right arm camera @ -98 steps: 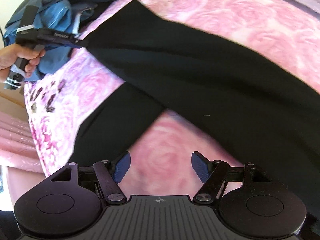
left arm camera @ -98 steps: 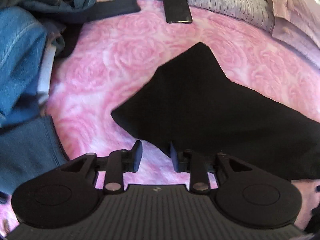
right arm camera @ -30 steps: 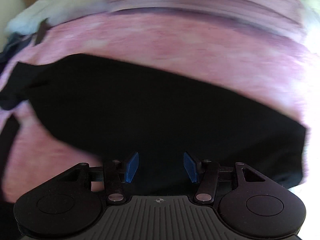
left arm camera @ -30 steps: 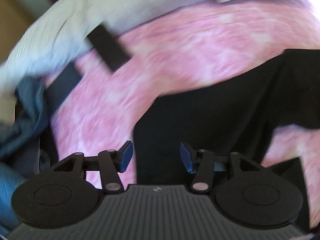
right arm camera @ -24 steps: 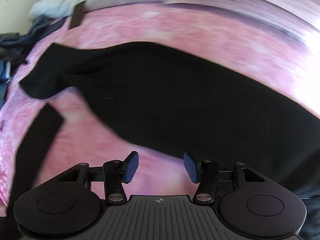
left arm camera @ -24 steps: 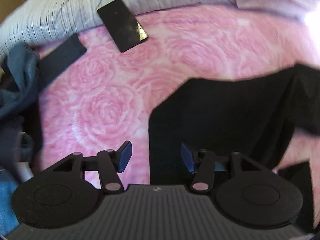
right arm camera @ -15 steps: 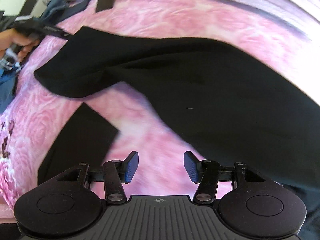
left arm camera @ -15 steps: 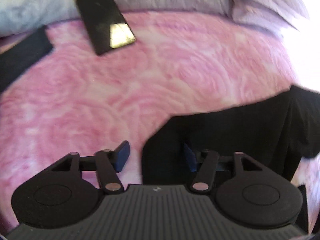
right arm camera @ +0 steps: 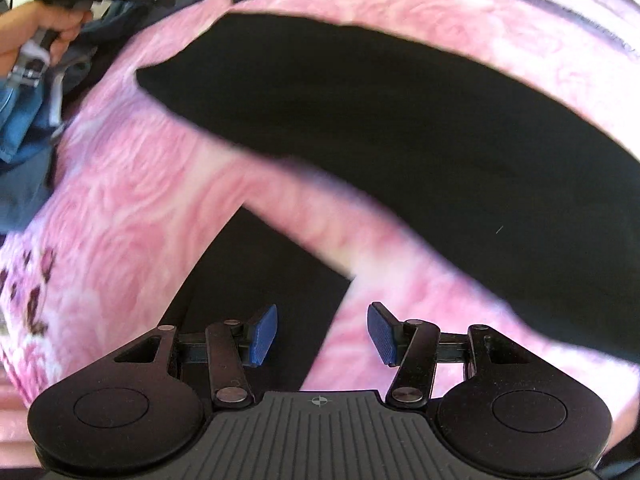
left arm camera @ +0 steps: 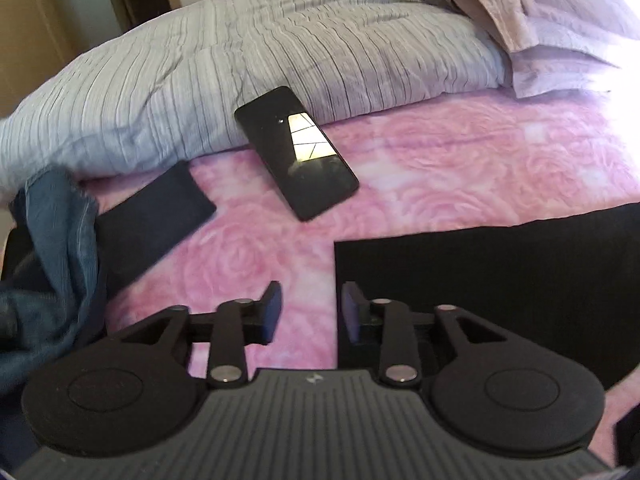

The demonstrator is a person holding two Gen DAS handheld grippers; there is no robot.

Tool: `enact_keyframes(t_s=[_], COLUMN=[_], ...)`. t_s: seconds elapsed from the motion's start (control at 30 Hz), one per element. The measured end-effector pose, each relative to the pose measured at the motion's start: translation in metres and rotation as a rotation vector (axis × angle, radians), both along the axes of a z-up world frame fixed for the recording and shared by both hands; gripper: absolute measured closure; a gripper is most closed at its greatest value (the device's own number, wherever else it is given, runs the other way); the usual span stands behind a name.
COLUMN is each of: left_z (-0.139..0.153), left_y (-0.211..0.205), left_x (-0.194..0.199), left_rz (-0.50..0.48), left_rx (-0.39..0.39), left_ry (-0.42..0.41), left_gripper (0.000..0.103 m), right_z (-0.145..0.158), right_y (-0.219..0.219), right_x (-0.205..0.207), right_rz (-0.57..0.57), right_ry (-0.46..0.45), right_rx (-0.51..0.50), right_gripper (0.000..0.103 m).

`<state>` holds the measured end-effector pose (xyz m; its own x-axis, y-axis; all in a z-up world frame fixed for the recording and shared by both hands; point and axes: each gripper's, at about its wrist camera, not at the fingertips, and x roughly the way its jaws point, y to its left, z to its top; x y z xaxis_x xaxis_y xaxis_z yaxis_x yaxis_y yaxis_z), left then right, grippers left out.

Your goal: Fold clothes

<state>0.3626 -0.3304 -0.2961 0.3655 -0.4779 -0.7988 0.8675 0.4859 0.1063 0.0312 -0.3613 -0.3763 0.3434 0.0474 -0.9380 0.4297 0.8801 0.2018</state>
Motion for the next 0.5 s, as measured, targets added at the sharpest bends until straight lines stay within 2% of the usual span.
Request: enact_keyframes(t_s=[0.07, 0.23, 0.27, 0.3, 0.37, 0.5], left_z=[-0.013, -0.055, -0.061, -0.064, -0.058, -0.041], left_y=[0.012, 0.033, 0.034, 0.036, 0.040, 0.046], left_x=[-0.007, -0.015, -0.014, -0.014, -0.014, -0.023], left_rz=[0.018, 0.097, 0.112, 0.123, 0.137, 0.082], left_rx=[0.028, 0.112, 0.112, 0.106, 0.078, 0.077], left_ry=[0.051, 0.190, 0.208, 0.222, 0.202, 0.142], left_gripper=[0.051, 0.052, 0.060, 0.073, 0.076, 0.076], right_z=[-0.005, -0.011, -0.010, -0.008, -0.004, 0.003], right_y=[0.013, 0.041, 0.044, 0.046, 0.050, 0.058], right_x=[-0.002, -0.002, -0.001, 0.001, 0.004, 0.011], right_rz=[0.018, 0.024, 0.021, 0.017, 0.011, -0.001], right_ry=[0.008, 0.004, -0.006, -0.021, -0.050, -0.108], right_rx=[0.031, 0.070, 0.080, 0.094, 0.122, 0.177], right_gripper=[0.049, 0.049, 0.049, 0.049, 0.049, 0.049])
